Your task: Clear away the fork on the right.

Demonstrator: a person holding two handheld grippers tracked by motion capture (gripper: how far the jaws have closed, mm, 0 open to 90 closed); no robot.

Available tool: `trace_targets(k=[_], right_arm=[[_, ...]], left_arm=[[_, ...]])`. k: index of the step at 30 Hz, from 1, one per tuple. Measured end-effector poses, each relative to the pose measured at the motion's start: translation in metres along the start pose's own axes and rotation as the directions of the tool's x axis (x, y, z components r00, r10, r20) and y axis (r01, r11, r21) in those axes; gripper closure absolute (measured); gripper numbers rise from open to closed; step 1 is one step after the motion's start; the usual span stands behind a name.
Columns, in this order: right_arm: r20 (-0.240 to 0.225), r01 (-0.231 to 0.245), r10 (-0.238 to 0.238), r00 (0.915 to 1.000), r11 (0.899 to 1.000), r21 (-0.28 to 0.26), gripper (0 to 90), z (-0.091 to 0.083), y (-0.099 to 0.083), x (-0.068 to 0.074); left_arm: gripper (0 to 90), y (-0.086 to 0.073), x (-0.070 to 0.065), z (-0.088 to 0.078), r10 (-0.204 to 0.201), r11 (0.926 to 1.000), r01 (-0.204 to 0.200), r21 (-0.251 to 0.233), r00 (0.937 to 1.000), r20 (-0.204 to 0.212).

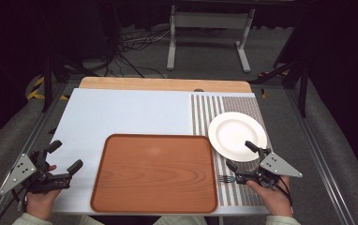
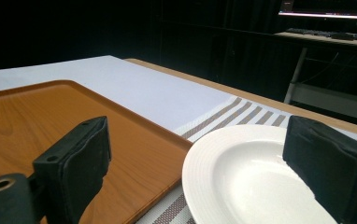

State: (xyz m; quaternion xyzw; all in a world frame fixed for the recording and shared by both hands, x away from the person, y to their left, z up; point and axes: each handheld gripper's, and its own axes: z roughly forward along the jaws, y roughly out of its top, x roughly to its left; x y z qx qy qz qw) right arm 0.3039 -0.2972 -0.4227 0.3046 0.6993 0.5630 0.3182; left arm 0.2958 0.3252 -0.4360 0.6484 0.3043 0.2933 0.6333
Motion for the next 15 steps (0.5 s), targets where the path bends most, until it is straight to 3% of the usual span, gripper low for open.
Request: trace_targets(k=[8, 11, 15], right_arm=[[-0.01, 0.017, -0.016, 0.9998, 1.0, 0.014, 8.9, 0.001, 0.003, -0.002], [-0.046, 0.024, -0.022, 0.9987, 0.999, 0.042, 9.9, 0.0, 0.008, -0.003], [-0.091, 0.074, -0.064, 0.9938, 0.992, 0.106, 10.2, -0.002, 0.017, -0.004]], left_arm=[[0.3, 0.0, 0.0, 0.0, 0.0, 1.0, 0.0, 0.002, 1.0, -0.001], [0.3, 0.0, 0.0, 0.0, 0.001, 1.0, -0.001, 0.002, 1.0, -0.002], [0.3, 0.0, 0.0, 0.0, 0.0, 1.0, 0.0, 0.002, 1.0, -0.002]])
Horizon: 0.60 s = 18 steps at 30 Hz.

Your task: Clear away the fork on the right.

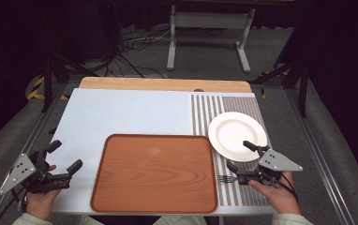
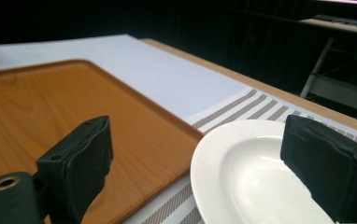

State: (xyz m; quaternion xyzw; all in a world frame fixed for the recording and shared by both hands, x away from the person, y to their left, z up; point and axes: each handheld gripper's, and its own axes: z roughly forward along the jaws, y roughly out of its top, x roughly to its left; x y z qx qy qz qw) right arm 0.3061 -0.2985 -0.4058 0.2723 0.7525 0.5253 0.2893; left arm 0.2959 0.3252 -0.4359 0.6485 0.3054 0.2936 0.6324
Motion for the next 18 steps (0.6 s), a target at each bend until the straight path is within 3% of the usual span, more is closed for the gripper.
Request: trace_targets(k=[4, 9, 12, 13, 18], right_arm=[[-0.037, 0.047, -0.045, 0.9983, 0.997, 0.068, 10.6, -0.003, 0.01, -0.004], [-0.088, 0.109, -0.096, 0.9915, 0.98, 0.164, 12.1, -0.005, 0.022, -0.01], [-0.117, 0.147, -0.124, 0.9854, 0.966, 0.213, 12.4, -0.004, 0.026, -0.013], [-0.135, 0.169, -0.139, 0.981, 0.955, 0.242, 12.4, -0.003, 0.027, -0.015], [-0.185, 0.223, -0.171, 0.9678, 0.923, 0.313, 12.4, 0.004, 0.032, -0.019]], left_arm=[[0.3, 0.0, 0.0, 0.0, 0.001, 1.0, -0.001, 0.0, 1.0, 0.0], [0.3, 0.0, 0.0, 0.0, 0.001, 1.0, -0.001, 0.0, 1.0, 0.0], [0.3, 0.0, 0.0, 0.0, 0.002, 1.0, -0.002, 0.001, 1.0, 0.001], [0.3, 0.0, 0.0, 0.0, -0.002, 1.0, 0.002, 0.002, 1.0, 0.001], [0.3, 0.0, 0.0, 0.0, 0.001, 1.0, -0.001, 0.004, 1.0, -0.001]])
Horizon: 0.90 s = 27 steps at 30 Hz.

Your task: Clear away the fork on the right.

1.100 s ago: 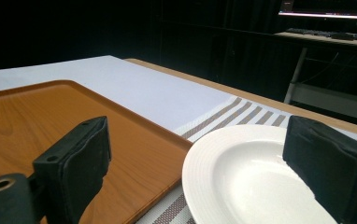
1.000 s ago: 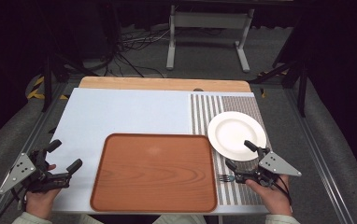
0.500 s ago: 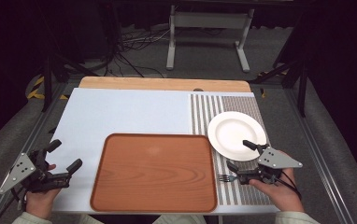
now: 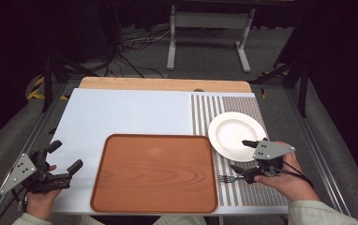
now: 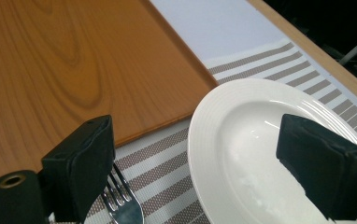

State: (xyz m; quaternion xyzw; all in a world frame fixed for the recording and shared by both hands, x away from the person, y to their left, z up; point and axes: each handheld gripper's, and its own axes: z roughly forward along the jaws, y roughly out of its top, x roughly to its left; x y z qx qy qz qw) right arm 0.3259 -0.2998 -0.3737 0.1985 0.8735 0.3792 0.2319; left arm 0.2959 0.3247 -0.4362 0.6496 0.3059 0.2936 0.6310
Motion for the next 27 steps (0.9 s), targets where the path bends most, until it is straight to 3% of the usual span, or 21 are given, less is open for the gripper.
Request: trace_targets(k=[7, 13, 20, 27], right_arm=[[-0.049, 0.058, -0.053, 0.9974, 0.993, 0.108, 13.3, 0.0066, 0.0055, -0.0023], [-0.097, 0.104, -0.084, 0.9917, 0.969, 0.223, 14.6, 0.0087, 0.0057, -0.0029], [-0.131, 0.121, -0.087, 0.9876, 0.952, 0.28, 15.4, 0.0087, 0.0032, -0.0067], [-0.174, 0.169, -0.113, 0.9782, 0.921, 0.35, 15.9, 0.0111, 0.0026, -0.009]], left_arm=[[0.3, -0.0003, 0.0007, -0.0002, 0.0, 1.0, 0.0, 0.002, 1.0, -0.002], [0.3, -0.0003, 0.0007, -0.0002, 0.001, 1.0, -0.001, 0.003, 1.0, -0.003], [0.3, -0.0004, 0.0003, 0.0, 0.001, 1.0, -0.001, 0.003, 1.0, -0.002], [0.3, -0.0003, 0.0004, -0.0002, 0.002, 1.0, -0.002, 0.003, 1.0, -0.003]])
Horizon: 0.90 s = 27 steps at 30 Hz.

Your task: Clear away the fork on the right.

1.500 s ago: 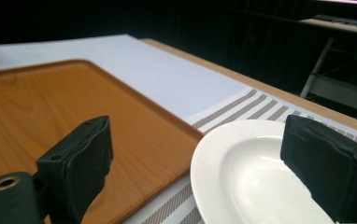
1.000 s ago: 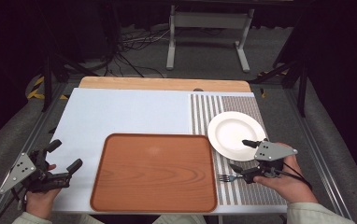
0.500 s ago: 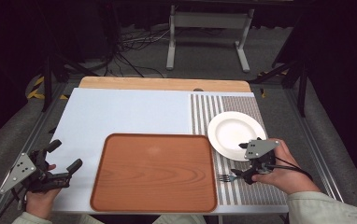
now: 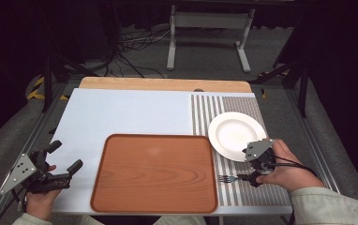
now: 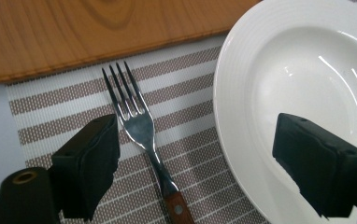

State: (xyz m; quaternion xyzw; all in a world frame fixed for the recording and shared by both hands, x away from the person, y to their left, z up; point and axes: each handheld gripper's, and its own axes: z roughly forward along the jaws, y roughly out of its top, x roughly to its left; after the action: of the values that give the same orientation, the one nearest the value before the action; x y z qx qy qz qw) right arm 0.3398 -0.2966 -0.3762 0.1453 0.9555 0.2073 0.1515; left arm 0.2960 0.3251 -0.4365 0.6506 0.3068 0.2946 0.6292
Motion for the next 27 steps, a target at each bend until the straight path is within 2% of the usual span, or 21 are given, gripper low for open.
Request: trace_targets(k=[4, 6, 8, 11, 13, 16, 19, 26, 27], right_arm=[[-0.023, 0.035, -0.033, 0.9992, 0.998, 0.058, 17.6, 0.002, -0.001, -0.001], [-0.033, 0.053, -0.051, 0.9981, 0.996, 0.067, 18.2, 0.002, -0.001, -0.001], [-0.058, 0.086, -0.081, 0.995, 0.992, 0.089, 23.2, 0.004, -0.001, -0.001], [-0.075, 0.103, -0.095, 0.9927, 0.989, 0.106, 25.0, 0.007, -0.003, -0.001], [-0.1, 0.129, -0.115, 0.9883, 0.982, 0.14, 26.8, 0.011, -0.006, -0.002], [-0.119, 0.148, -0.13, 0.9844, 0.976, 0.162, 28.3, 0.015, -0.008, -0.003], [-0.142, 0.19, -0.165, 0.9761, 0.963, 0.19, 31.6, 0.02, -0.009, -0.004], [-0.177, 0.204, -0.157, 0.9716, 0.935, 0.291, 45.4, 0.03, -0.013, -0.002], [-0.186, 0.214, -0.163, 0.969, 0.93, 0.3, 47.1, 0.031, -0.013, -0.003]], left_arm=[[0.3, 0.0, 0.0, 0.0, 0.0, 1.0, 0.0, -0.001, 1.0, 0.001], [0.3, 0.0, 0.0, 0.0, 0.0, 1.0, 0.0, -0.001, 1.0, 0.001], [0.3, 0.0, 0.0, 0.0, -0.001, 1.0, 0.001, -0.001, 1.0, 0.002], [0.3, 0.0, -0.001, 0.0, -0.001, 1.0, 0.001, -0.001, 1.0, 0.002], [0.3, 0.0, -0.001, 0.0, 0.0, 1.0, 0.0, -0.001, 1.0, 0.002], [0.3, 0.0, 0.0, 0.0, -0.001, 1.0, 0.001, 0.0, 1.0, 0.002], [0.3, 0.0, 0.0, 0.0, -0.001, 1.0, 0.001, 0.0, 1.0, 0.003], [0.3, 0.0, 0.0, 0.0, -0.001, 1.0, 0.001, 0.0, 1.0, 0.005], [0.3, 0.0, -0.001, 0.0, -0.002, 1.0, 0.002, 0.001, 1.0, 0.005]])
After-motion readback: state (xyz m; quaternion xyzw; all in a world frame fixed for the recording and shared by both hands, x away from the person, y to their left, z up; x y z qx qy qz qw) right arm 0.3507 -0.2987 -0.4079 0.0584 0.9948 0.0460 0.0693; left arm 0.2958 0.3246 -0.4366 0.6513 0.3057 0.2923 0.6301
